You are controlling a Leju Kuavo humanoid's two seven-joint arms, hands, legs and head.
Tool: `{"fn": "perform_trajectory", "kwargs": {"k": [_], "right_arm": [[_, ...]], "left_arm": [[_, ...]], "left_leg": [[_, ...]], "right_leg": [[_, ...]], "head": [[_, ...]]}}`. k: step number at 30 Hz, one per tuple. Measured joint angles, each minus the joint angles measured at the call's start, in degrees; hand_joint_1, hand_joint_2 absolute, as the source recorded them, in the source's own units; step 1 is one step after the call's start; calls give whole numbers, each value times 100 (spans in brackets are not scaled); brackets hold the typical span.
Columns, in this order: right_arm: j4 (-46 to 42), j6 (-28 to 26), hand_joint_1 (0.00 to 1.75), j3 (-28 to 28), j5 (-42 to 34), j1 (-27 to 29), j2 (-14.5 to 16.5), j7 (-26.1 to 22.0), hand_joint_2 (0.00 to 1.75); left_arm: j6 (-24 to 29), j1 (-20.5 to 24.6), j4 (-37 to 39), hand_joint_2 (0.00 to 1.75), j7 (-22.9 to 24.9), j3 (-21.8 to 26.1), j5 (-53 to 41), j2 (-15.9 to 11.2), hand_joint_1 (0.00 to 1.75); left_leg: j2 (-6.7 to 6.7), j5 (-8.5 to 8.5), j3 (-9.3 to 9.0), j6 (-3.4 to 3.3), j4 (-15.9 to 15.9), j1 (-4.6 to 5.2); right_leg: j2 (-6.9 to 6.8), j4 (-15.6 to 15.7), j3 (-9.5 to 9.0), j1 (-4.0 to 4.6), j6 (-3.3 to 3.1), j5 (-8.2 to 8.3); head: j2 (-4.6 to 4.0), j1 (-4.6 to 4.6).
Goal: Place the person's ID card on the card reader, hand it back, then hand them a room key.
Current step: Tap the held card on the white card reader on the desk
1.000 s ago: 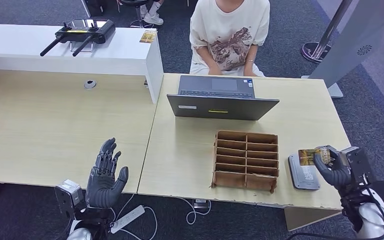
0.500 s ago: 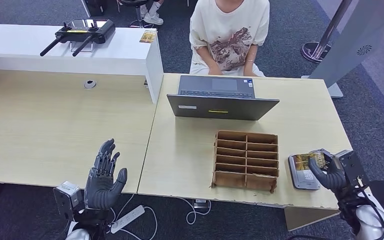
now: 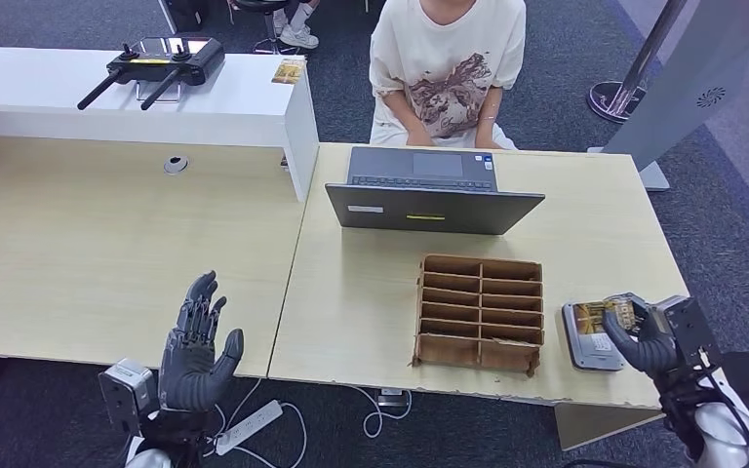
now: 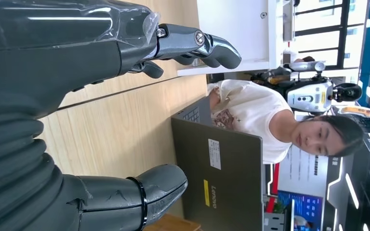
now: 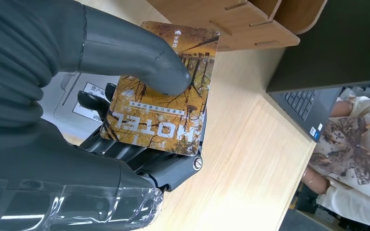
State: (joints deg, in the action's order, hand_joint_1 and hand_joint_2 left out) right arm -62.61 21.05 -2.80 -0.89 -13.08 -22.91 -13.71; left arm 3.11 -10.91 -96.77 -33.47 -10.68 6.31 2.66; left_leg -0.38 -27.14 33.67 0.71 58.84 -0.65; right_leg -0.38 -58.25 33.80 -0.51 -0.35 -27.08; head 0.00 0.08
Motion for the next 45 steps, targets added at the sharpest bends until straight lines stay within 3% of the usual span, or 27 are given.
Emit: {"fn": "perform_trajectory", "kwargs": {"k": [7, 26, 35, 45], "right_arm": [[90, -71, 175, 208, -33, 20, 0, -21, 175], [130, -270, 175, 708, 24, 95, 74, 368, 175], [462, -750, 175, 737, 476, -119, 172, 368, 175], [686, -776, 175, 736, 510, -250, 241, 349, 175]], "left_arm": [[185, -18, -3, 175, -61, -120, 118, -134, 0], [118, 385, 20, 175, 15, -321, 366, -143, 0], [112, 436, 80, 175, 38, -406, 362, -141, 0], [102, 527, 153, 175, 49, -422, 362, -139, 0]], "left_leg": [[0, 0, 0, 0, 0, 0], [0, 1, 0, 0, -1, 0], [5, 1, -2, 0, 0, 0], [12, 1, -10, 0, 0, 0]], "right_leg": [[-1, 0, 0, 0, 0, 0], [0, -1, 0, 0, 0, 0], [3, 1, -1, 0, 0, 0], [6, 0, -6, 0, 0, 1]], "head": [[0, 0], [0, -1], [0, 0], [0, -1]]}}
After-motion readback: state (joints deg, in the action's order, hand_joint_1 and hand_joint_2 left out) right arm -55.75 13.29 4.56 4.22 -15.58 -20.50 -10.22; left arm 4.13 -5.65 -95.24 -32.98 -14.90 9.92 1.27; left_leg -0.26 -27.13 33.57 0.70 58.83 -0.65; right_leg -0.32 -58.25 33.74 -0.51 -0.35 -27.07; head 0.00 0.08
